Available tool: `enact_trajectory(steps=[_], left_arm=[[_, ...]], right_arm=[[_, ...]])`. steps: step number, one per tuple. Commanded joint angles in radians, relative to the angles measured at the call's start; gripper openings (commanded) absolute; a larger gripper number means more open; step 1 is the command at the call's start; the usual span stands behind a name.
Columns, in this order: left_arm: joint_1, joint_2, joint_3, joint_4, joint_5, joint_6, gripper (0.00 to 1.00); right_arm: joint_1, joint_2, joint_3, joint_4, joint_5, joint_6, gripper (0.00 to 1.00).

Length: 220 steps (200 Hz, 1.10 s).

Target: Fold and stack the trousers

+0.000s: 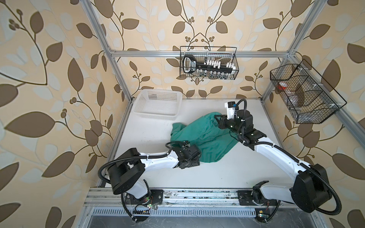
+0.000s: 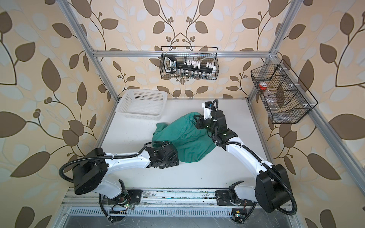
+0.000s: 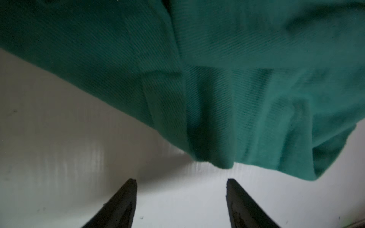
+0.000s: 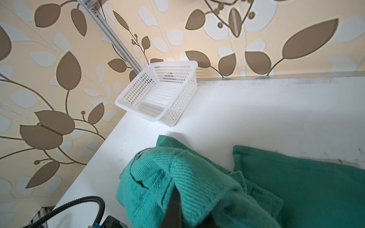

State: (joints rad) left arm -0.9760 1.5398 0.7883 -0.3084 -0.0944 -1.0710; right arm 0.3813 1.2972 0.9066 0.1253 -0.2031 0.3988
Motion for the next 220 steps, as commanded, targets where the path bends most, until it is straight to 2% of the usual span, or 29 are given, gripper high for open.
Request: enact_trajectory(steps=[1,67,133,177,197,220], left_arm=[[-0.005,0.023,0.052,0.046,-0.052,-0.021,0.66],[-0.001,0.051,0.158,-0.078,-0.195,0.026,0.59],[0.031,0.109,0.175,-0.060,-0.187,0.050,0.60],[0.060,0.152,0.198,-0.077,-0.230,0.086,0.43],[0.073,0.152,0.203,-0.084,-0.241,0.102,0.29],[0.081,0.131,0.212,-0.115,-0.259,0.121,0.09]], right_arm=[[-0.007,-0.004,0.036,0.042,-0.015,-0.028,0.00],[-0.026,-0.034,0.006,0.035,-0.032,-0.032,0.00],[-0.044,-0.035,-0.012,0.039,-0.051,-0.025,0.00],[-0.048,-0.030,-0.025,0.051,-0.058,-0.020,0.00],[-0.051,-0.029,-0.034,0.055,-0.061,-0.016,0.00],[-0.056,-0.028,-0.037,0.056,-0.061,-0.014,0.00]])
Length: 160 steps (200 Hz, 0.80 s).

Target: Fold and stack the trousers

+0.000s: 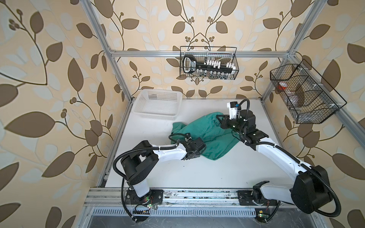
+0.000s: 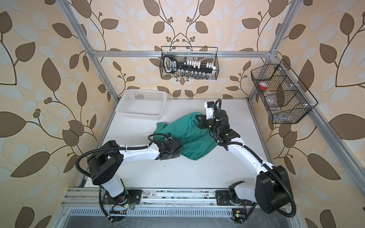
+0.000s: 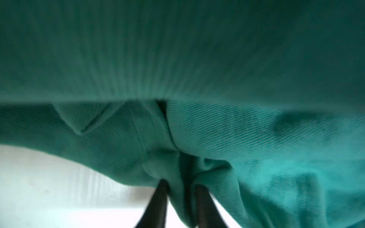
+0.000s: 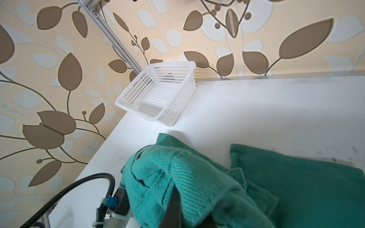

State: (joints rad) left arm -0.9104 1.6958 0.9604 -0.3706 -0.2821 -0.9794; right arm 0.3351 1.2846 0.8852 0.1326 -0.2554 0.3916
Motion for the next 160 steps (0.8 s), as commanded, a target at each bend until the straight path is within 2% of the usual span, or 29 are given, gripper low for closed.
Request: enact_trajectory(steps=[1,14,47,87,127,160], left_arm=[[0.016,-0.026,0.040,-0.053,-0.072,0.030,0.09],[0.020,-0.046,0.033,-0.073,-0.079,0.034,0.00],[0.060,-0.154,-0.012,-0.162,-0.111,0.070,0.00],[0.220,-0.372,-0.031,-0.327,-0.150,0.242,0.00],[0.412,-0.504,0.139,-0.502,-0.214,0.469,0.00],[0.556,-0.502,0.387,-0.572,-0.249,0.661,0.00]], right_arm=[[-0.011,-0.017,-0.016,0.048,-0.010,-0.007,0.00],[-0.015,-0.020,-0.012,0.048,-0.011,-0.005,0.00],[-0.034,-0.055,0.021,0.016,0.028,-0.036,0.00],[-0.096,-0.131,0.095,-0.067,0.063,-0.083,0.00],[-0.123,-0.192,0.241,-0.164,0.078,-0.112,0.00],[-0.133,-0.193,0.378,-0.217,0.086,-0.106,0.00]])
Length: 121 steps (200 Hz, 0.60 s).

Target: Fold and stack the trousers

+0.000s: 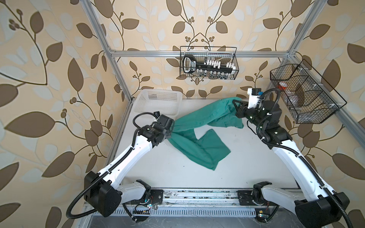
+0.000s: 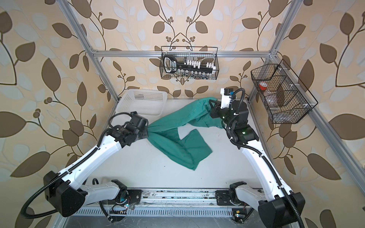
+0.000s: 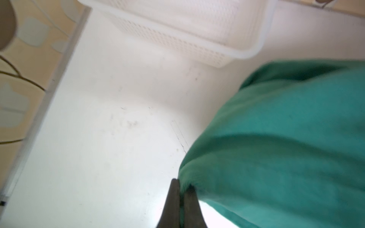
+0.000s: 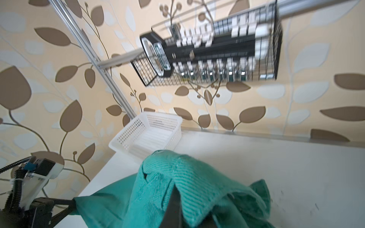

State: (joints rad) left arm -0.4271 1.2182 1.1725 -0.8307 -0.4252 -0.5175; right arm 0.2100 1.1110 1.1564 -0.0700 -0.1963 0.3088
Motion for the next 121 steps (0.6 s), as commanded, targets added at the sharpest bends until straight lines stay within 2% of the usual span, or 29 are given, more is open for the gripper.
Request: enact_trajectory(steps=[1,30,61,89,121], left_arm=[[0.077,-0.024,0.182,-0.114,-0.107,0.205,0.00],[0.167,0.017,0.387,-0.124,-0.116,0.310,0.00],[0.236,0.109,0.564,-0.149,-0.081,0.403,0.00],[0.275,0.193,0.638,-0.134,-0.050,0.448,0.00],[0.313,0.296,0.821,-0.165,-0.022,0.468,0.00]], right_arm=[[-0.008,-0.020,0.113,-0.016,0.027,-0.023,0.00],[-0.008,0.010,0.171,-0.007,-0.030,0.034,0.00],[-0.006,0.060,0.161,0.017,-0.045,0.078,0.00],[-0.006,0.156,0.169,0.065,-0.057,0.104,0.00],[-0.009,0.262,0.306,0.075,-0.103,0.141,0.00]])
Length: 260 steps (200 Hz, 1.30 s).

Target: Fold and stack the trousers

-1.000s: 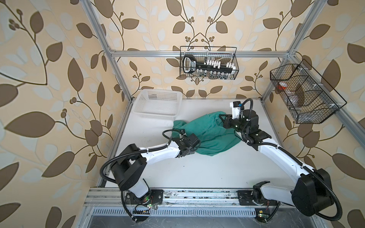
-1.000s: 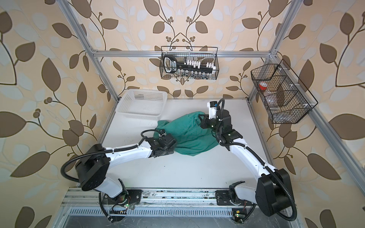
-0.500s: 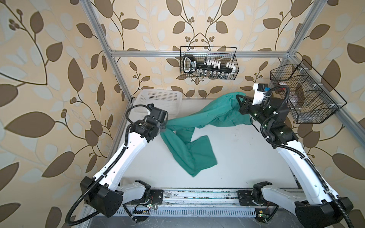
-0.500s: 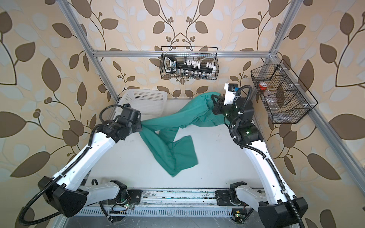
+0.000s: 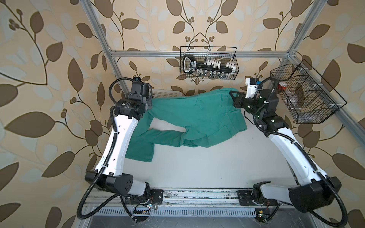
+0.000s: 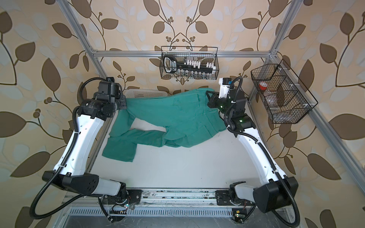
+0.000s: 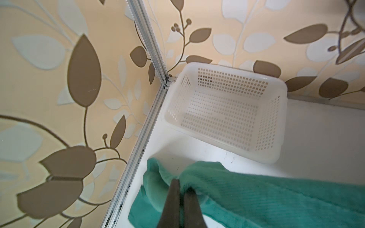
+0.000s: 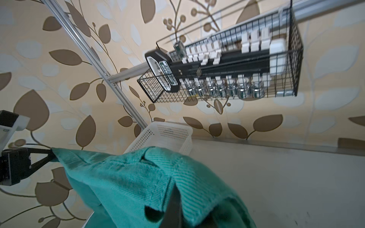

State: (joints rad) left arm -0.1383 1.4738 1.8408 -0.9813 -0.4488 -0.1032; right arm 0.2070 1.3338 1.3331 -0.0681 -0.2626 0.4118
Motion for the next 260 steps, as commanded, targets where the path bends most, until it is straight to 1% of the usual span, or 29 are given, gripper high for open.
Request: enact_trajectory(steps=[1,12,23,30,39,46,48,53,78,90,99,116,131,143,151,163,169,173,191,204,212,218,230,237,243,260], left_arm=[[0.025,0.042,0.161,-0.016,0.002,0.054,0.00],[0.025,0.054,0.253,-0.045,0.030,0.064,0.00],[0.024,0.049,0.300,-0.071,0.080,0.068,0.00],[0.023,0.036,0.306,-0.086,0.115,0.066,0.00],[0.024,0.001,0.275,-0.088,0.159,0.057,0.00],[0.023,-0.027,0.226,-0.082,0.197,0.048,0.00],[0.023,-0.056,0.219,-0.081,0.209,0.045,0.00],[0.023,-0.091,0.155,-0.078,0.247,0.036,0.00],[0.013,-0.248,-0.112,-0.038,0.488,-0.017,0.00],[-0.017,-0.327,-0.275,0.010,0.574,-0.058,0.00],[-0.071,-0.375,-0.394,0.042,0.610,-0.086,0.00],[-0.237,-0.439,-0.604,0.124,0.583,-0.160,0.00],[-0.365,-0.450,-0.748,0.193,0.559,-0.235,0.00],[-0.425,-0.449,-0.840,0.249,0.570,-0.289,0.00],[-0.455,-0.451,-0.884,0.268,0.552,-0.319,0.00],[-0.491,-0.452,-0.933,0.289,0.540,-0.350,0.00],[-0.508,-0.451,-0.951,0.288,0.530,-0.360,0.00],[-0.517,-0.450,-0.958,0.285,0.524,-0.365,0.00],[-0.540,-0.440,-0.985,0.247,0.507,-0.379,0.00],[-0.542,-0.435,-0.985,0.187,0.447,-0.383,0.00],[-0.543,-0.434,-0.978,0.149,0.405,-0.390,0.00],[-0.543,-0.434,-0.972,0.126,0.389,-0.394,0.00],[-0.543,-0.440,-0.973,0.107,0.401,-0.401,0.00],[-0.544,-0.448,-0.979,0.099,0.407,-0.404,0.00],[-0.544,-0.455,-0.986,0.092,0.406,-0.409,0.00],[-0.544,-0.467,-1.001,0.053,0.381,-0.424,0.03]], right_arm=[[-0.007,0.042,0.135,0.072,-0.037,0.039,0.00],[-0.012,0.056,0.188,0.051,-0.041,0.037,0.00],[-0.033,0.055,0.216,0.026,-0.044,0.040,0.00],[-0.056,0.045,0.209,0.024,-0.060,0.056,0.00],[-0.091,0.026,0.175,0.030,-0.086,0.084,0.00],[-0.121,0.004,0.130,0.042,-0.109,0.107,0.00],[-0.131,-0.002,0.113,0.048,-0.115,0.115,0.00],[-0.153,-0.024,0.071,0.058,-0.131,0.134,0.00],[-0.259,-0.139,-0.177,0.074,-0.198,0.188,0.00],[-0.304,-0.198,-0.301,0.065,-0.219,0.204,0.00],[-0.328,-0.244,-0.391,0.025,-0.202,0.205,0.00],[-0.356,-0.327,-0.559,-0.057,-0.143,0.200,0.00],[-0.362,-0.394,-0.675,-0.154,-0.067,0.186,0.00],[-0.370,-0.455,-0.748,-0.222,-0.028,0.174,0.00],[-0.377,-0.500,-0.786,-0.266,0.008,0.176,0.00],[-0.381,-0.572,-0.832,-0.317,0.048,0.185,0.08],[-0.382,-0.605,-0.856,-0.340,0.064,0.190,0.14],[-0.382,-0.625,-0.868,-0.359,0.075,0.193,0.16],[-0.383,-0.710,-0.907,-0.439,0.105,0.212,0.18],[-0.381,-0.756,-0.916,-0.506,0.128,0.229,0.22],[-0.373,-0.752,-0.910,-0.549,0.157,0.248,0.23],[-0.372,-0.751,-0.913,-0.560,0.145,0.264,0.24],[-0.374,-0.768,-0.905,-0.586,0.159,0.294,0.28],[-0.370,-0.782,-0.896,-0.604,0.177,0.315,0.34],[-0.363,-0.789,-0.882,-0.625,0.197,0.330,0.37],[-0.351,-0.830,-0.828,-0.709,0.275,0.363,0.43]])
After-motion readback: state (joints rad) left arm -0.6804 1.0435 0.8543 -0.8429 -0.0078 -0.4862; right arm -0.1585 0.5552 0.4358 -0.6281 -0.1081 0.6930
